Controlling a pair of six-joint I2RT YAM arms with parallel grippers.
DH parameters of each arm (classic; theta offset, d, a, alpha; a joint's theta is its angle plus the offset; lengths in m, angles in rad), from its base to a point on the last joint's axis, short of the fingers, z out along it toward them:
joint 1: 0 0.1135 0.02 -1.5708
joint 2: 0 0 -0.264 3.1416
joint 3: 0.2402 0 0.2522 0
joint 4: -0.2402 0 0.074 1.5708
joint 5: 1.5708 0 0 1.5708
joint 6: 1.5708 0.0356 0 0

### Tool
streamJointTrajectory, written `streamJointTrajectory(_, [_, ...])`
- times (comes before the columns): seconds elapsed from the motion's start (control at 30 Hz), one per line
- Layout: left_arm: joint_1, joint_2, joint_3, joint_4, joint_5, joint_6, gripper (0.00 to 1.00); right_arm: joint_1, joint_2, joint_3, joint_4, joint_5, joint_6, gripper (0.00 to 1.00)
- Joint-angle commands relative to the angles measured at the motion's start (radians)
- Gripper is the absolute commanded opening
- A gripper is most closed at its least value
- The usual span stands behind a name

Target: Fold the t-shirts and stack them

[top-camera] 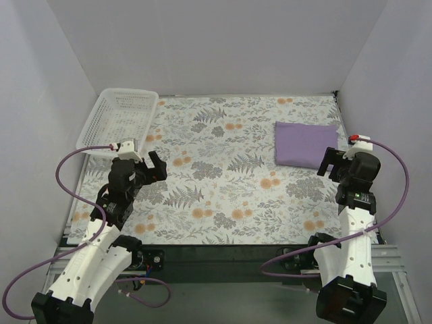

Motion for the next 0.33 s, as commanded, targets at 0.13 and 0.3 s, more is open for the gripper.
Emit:
streamJointTrajectory(0.13, [0.004, -0.016, -0.002, 0.018, 0.013, 0.026, 0.98, -0.003, -0.010, 0.008, 0.070, 0.062, 0.031, 0.98])
streamJointTrajectory(0.3, [0.004, -0.013, -0.002, 0.021, 0.029, 0.031, 0.98, -0.003, -0.003, 0.020, 0.072, 0.015, -0.081, 0.98])
